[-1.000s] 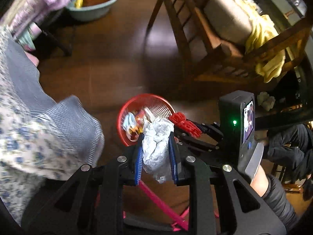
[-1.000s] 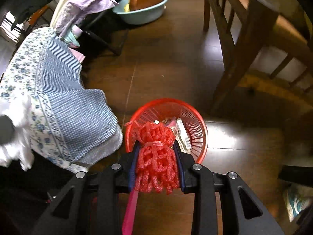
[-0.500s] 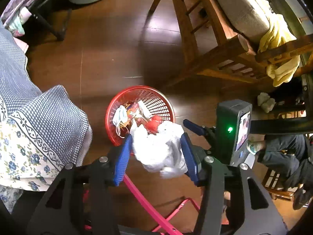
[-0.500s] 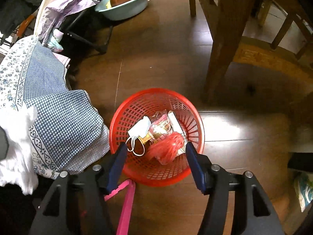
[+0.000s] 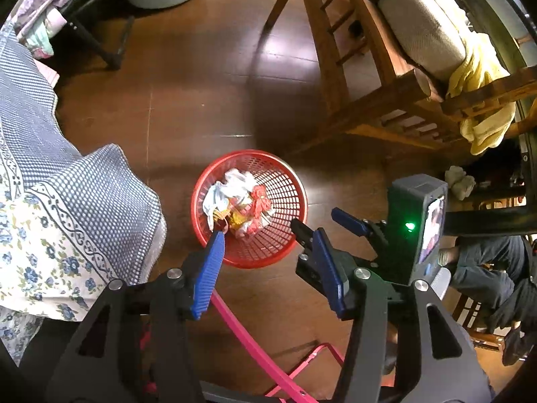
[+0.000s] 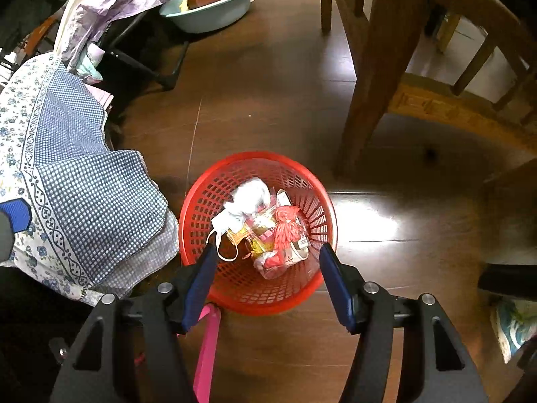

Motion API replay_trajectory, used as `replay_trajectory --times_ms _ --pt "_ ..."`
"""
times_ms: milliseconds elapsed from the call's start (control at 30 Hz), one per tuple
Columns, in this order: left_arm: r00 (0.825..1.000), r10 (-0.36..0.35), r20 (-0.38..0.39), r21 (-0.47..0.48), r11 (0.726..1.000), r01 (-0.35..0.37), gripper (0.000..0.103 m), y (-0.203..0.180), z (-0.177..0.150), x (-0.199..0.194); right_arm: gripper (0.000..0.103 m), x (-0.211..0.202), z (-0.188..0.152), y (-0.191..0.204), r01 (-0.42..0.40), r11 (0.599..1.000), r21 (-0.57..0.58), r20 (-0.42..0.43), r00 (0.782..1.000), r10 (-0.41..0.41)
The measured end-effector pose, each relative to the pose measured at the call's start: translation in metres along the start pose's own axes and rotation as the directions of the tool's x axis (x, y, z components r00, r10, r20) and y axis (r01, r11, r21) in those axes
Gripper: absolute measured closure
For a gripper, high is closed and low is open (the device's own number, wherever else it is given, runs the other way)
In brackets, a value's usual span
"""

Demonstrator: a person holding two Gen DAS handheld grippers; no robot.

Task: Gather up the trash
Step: 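Open both grippers to drop tissue and yarn into the wastebasket, then swing both tools back over the packet and wrapper on the bed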

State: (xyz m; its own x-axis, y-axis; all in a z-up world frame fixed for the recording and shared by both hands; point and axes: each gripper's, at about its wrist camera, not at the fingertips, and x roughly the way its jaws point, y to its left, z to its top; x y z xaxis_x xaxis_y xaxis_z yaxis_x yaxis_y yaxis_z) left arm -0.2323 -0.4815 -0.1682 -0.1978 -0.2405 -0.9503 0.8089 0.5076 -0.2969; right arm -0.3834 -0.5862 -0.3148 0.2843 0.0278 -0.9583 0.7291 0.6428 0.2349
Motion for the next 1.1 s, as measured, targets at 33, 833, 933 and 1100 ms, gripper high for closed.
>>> replay_trajectory --times_ms 33,833,933,1100 --pt "1.000 0.002 0.008 -0.002 1.000 -0.002 0.049 0.000 0.000 -0.002 0.041 -0.004 0.001 0.002 0.003 1.000 -0.005 0.006 1.000 -0.003" --pt "0.887 0.163 0.431 -0.182 0.979 -0.092 0.022 0.123 -0.045 -0.212 0.021 -0.136 0.069 0.160 0.014 0.972 -0.234 0.252 0.967 0.047" --pt "0.865 0.209 0.455 -0.247 0.964 -0.103 0.022 0.164 -0.059 -0.236 0.019 -0.155 0.078 0.214 -0.004 0.949 -0.316 0.285 0.954 0.098" --pt "0.819 0.344 0.459 -0.362 0.914 -0.181 0.022 0.238 -0.089 -0.267 0.013 -0.168 0.081 0.292 -0.015 0.906 -0.424 0.321 0.933 0.165"
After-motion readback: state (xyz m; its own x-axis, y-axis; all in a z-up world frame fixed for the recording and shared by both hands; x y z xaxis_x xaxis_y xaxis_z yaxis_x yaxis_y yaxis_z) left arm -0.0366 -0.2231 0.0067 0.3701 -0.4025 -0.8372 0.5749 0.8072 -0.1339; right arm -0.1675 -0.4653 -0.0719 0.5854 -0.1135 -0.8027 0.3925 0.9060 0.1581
